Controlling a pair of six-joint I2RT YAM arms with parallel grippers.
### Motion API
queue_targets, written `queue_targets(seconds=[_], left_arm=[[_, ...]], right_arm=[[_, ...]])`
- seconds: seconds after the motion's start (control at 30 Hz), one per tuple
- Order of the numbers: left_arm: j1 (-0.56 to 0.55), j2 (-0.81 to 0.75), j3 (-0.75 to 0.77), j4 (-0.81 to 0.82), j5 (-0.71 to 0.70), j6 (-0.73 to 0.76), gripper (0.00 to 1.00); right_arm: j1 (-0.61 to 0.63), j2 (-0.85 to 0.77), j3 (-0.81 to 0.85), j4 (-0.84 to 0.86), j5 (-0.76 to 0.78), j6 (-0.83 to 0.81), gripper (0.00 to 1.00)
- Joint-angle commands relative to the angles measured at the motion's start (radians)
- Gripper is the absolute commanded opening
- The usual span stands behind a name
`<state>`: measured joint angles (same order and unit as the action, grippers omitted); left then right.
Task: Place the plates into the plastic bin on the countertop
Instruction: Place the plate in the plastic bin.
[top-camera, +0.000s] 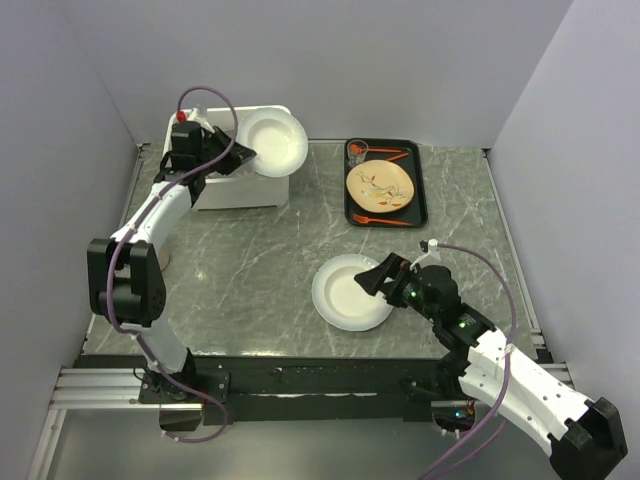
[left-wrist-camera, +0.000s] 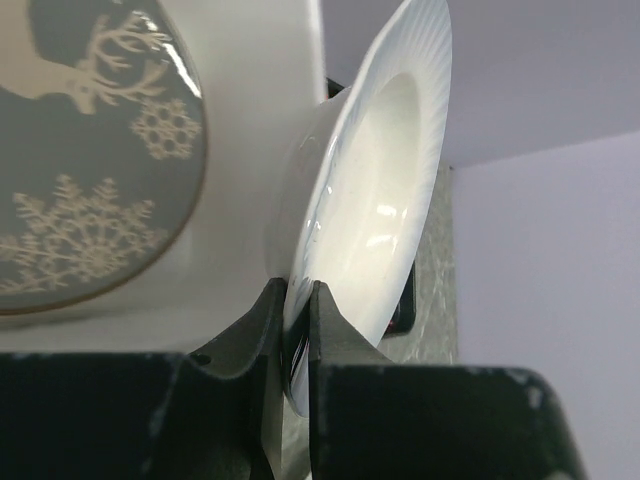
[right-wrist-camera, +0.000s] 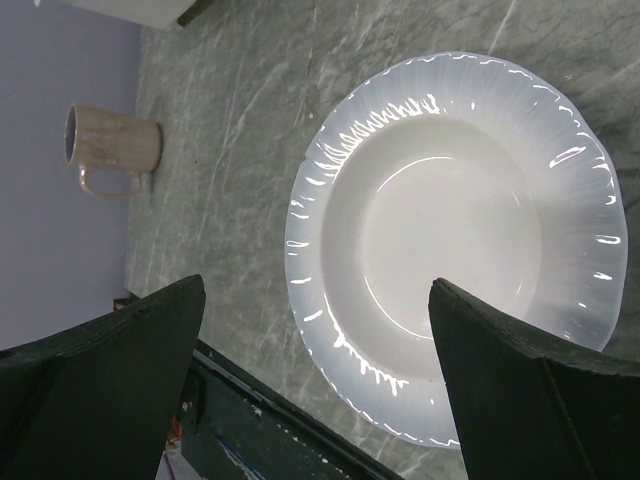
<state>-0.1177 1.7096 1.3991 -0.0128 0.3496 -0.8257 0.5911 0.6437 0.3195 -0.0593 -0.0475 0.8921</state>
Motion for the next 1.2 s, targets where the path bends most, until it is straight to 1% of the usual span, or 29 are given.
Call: queue_targets(seconds=[0.0, 0.3, 0.33, 0.4, 0.6, 0.67, 0.83, 0.93, 0.97, 1.03, 1.07, 1.13, 1.17], left_arm=[[0.036, 0.022, 0.087, 0.103, 0.031, -0.073, 0.01], [0.115, 0.114, 0.164, 0.073, 0.038, -0.093, 0.01], [0.142, 0.122, 0.169, 0.068, 0.035, -0.095, 0.01], [0.156, 0.137, 0.173, 0.065, 0.029, -0.099, 0.01], [0.179, 0.179, 0.179, 0.062, 0.019, -0.102, 0.01], [0.184, 0.206, 0.193, 0.045, 0.035, -0.096, 0.01], [0.194, 0.225, 0.187, 0.060, 0.054, -0.104, 0.02], [0.199, 0.226, 0.179, 0.066, 0.057, -0.107, 0.08], [0.199, 0.228, 0.178, 0.065, 0.057, -0.107, 0.13], [0.204, 0.231, 0.178, 0.065, 0.061, -0.108, 0.17], [0.205, 0.231, 0.173, 0.069, 0.063, -0.115, 0.22], [0.207, 0.231, 0.164, 0.070, 0.063, -0.116, 0.29], [0.208, 0.232, 0.164, 0.063, 0.061, -0.115, 0.36]], right_arm=[[0.006, -0.010, 0.001, 0.030, 0.001, -0.016, 1.00], [0.004, -0.012, -0.023, 0.052, -0.012, -0.013, 1.00], [0.004, -0.007, -0.023, 0.055, -0.015, -0.013, 1.00], [0.004, -0.001, -0.023, 0.056, -0.018, -0.012, 1.00], [0.004, 0.024, -0.019, 0.055, -0.031, -0.016, 1.00], [0.006, 0.028, -0.019, 0.056, -0.038, -0.016, 1.00], [0.006, 0.039, -0.013, 0.056, -0.041, -0.016, 1.00], [0.004, 0.040, -0.014, 0.056, -0.041, -0.015, 1.00], [0.004, 0.040, -0.016, 0.056, -0.043, -0.013, 1.00], [0.006, 0.045, -0.016, 0.056, -0.045, -0.015, 1.00], [0.006, 0.047, -0.016, 0.056, -0.045, -0.015, 1.00], [0.004, 0.051, -0.014, 0.056, -0.048, -0.015, 1.00], [0.004, 0.051, -0.014, 0.056, -0.048, -0.016, 1.00]])
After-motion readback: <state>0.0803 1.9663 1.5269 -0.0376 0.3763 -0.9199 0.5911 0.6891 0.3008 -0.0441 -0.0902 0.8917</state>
